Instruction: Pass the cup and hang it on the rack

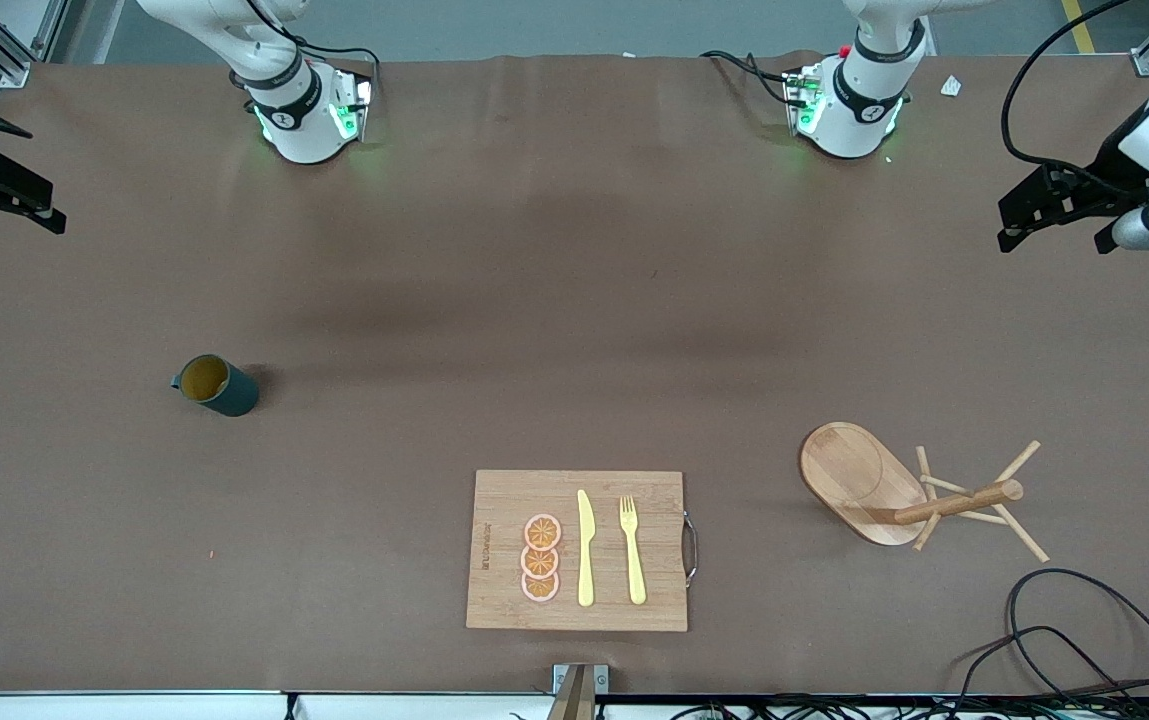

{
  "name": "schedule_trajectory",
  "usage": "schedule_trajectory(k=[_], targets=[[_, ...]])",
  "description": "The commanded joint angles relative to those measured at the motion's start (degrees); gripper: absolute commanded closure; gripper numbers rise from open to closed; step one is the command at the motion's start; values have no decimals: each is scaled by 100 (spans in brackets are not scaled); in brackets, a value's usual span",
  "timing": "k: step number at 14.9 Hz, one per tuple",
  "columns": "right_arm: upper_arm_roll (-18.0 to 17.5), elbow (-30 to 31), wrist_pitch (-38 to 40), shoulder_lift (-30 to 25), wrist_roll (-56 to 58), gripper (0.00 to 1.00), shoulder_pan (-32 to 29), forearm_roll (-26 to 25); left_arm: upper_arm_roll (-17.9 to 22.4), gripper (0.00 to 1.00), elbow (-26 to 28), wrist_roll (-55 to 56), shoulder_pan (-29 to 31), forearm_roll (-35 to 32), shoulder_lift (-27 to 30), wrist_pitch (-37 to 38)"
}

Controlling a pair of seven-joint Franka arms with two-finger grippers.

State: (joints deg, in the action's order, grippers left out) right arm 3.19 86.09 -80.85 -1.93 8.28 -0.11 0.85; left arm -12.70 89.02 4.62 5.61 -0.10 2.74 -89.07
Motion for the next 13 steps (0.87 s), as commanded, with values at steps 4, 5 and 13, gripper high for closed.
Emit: schedule_trajectory(k=[4,5,13], targets=[[6,110,52,-106,-29,0,-7,64,-13,0,-95,-57,37,46,-11,135],[6,101,52,-114,-29,0,-7,64,-22,0,-95,-57,37,37,-19,135],[76,-49,-44,359,42,0,-68,3,-22,0,-86,-75,28,116,-107,135]])
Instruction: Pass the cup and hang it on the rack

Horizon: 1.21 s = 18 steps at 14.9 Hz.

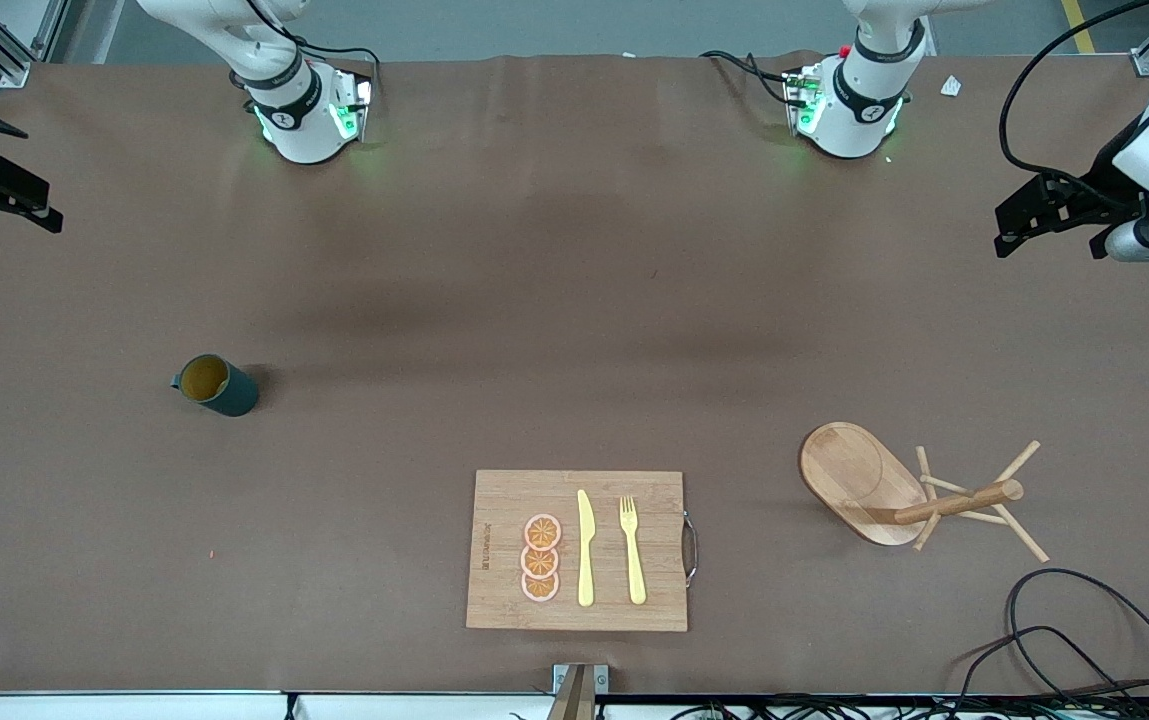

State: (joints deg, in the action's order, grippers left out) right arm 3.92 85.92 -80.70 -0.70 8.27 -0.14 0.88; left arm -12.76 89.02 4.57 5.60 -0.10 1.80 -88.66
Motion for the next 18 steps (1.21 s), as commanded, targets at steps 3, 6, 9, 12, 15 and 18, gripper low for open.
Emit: schedule_trajectory(k=[3,6,9,12,15,18], targets=[[12,-41,-208,596,43,0,-74,0,-16,0,-86,-79,28,116,-13,95],[12,-49,-587,1140,60,0,-65,-9,-24,0,-86,-17,-24,116,-22,86],[12,309,-1113,1299,436,0,-47,0,-24,0,-95,-8,-68,116,-22,86],[12,1082,-2131,1441,1543,0,-56,9,-60,0,-86,0,-77,107,-22,86],[12,1856,-3037,1449,2177,0,-135,9,-68,0,-86,-26,-60,116,-13,86],[12,2069,-3540,1835,3115,0,-346,44,-68,0,-95,-105,-16,99,-13,86]])
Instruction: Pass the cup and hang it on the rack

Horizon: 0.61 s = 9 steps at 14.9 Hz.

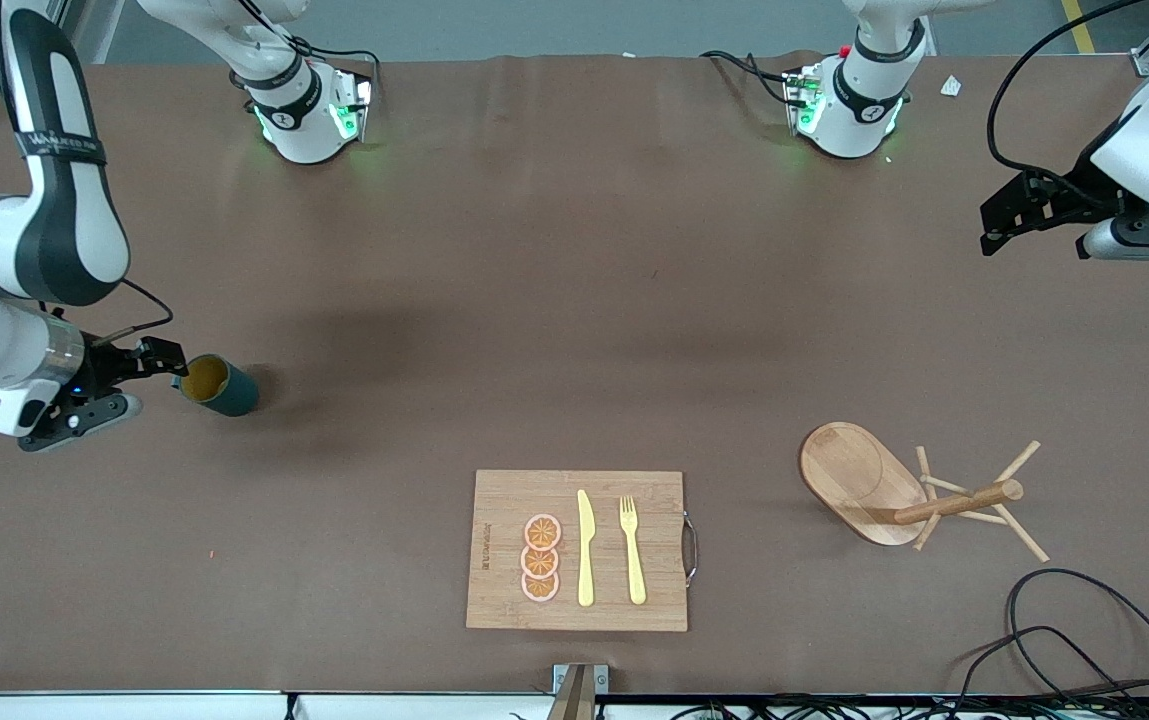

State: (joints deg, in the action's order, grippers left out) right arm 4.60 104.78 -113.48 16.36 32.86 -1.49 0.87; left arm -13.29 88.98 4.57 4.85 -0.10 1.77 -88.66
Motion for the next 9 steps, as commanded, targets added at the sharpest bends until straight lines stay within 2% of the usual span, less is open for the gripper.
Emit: schedule_trajectory(k=[1,4,9], targets=[[-64,200,-419,226,999,0,-238,44,-16,0,-91,-96,69,124,-10,86],[-56,471,-998,350,1704,0,-308,44,-16,0,-91,-88,69,116,16,86],[-56,1008,-1738,473,2101,0,-370,44,2,0,-179,9,-1,116,-19,86]])
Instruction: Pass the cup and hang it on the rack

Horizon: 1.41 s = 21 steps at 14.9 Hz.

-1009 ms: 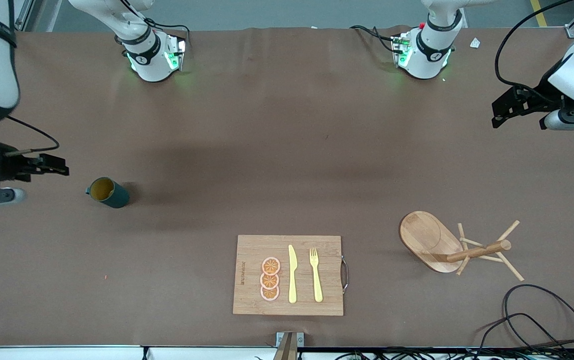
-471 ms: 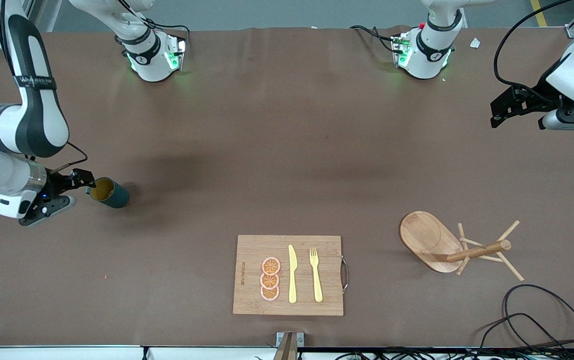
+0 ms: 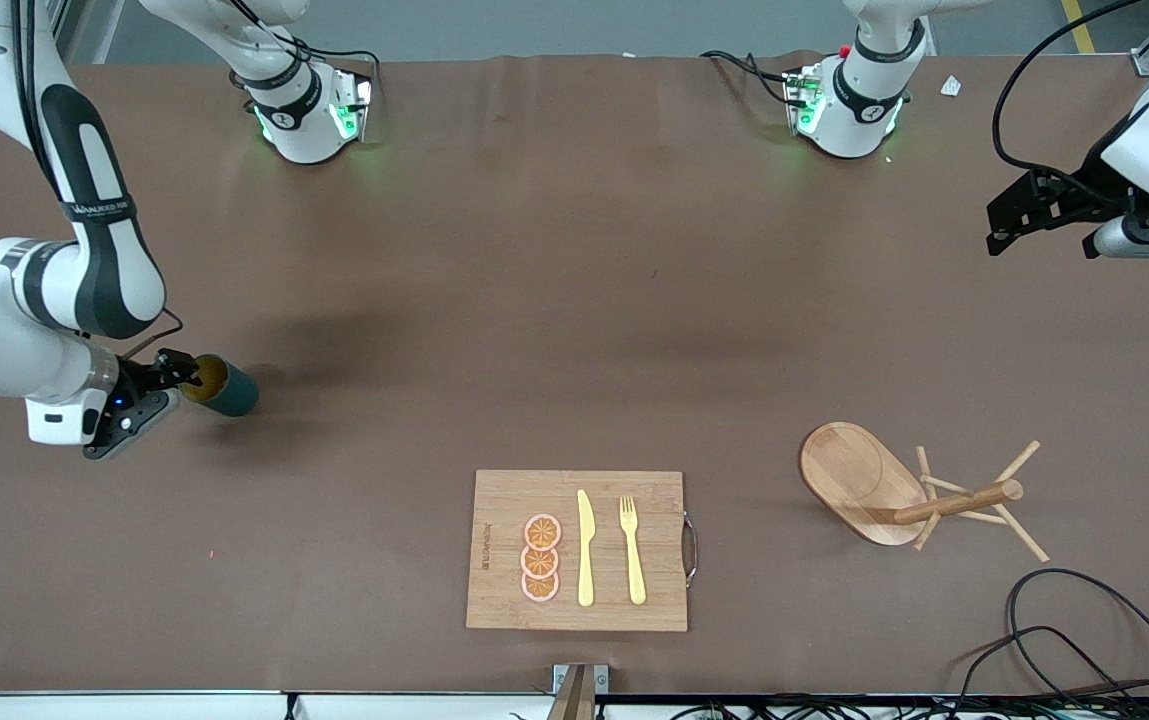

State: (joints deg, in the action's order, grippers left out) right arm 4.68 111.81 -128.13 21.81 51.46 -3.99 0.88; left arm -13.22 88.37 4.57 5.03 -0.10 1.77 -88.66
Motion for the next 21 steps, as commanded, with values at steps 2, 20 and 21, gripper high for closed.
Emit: schedule_trajectory(k=[2,20,21], targets=[[-64,481,-554,-37,250,0,-164,43,-14,0,-153,-8,-28,90,-168,86],[-99,306,261,-106,-1267,100,91,61,-40,0,-469,18,-64,98,-730,33],[-108,306,375,-194,-1635,100,196,61,-40,0,-469,18,-64,98,-774,7]])
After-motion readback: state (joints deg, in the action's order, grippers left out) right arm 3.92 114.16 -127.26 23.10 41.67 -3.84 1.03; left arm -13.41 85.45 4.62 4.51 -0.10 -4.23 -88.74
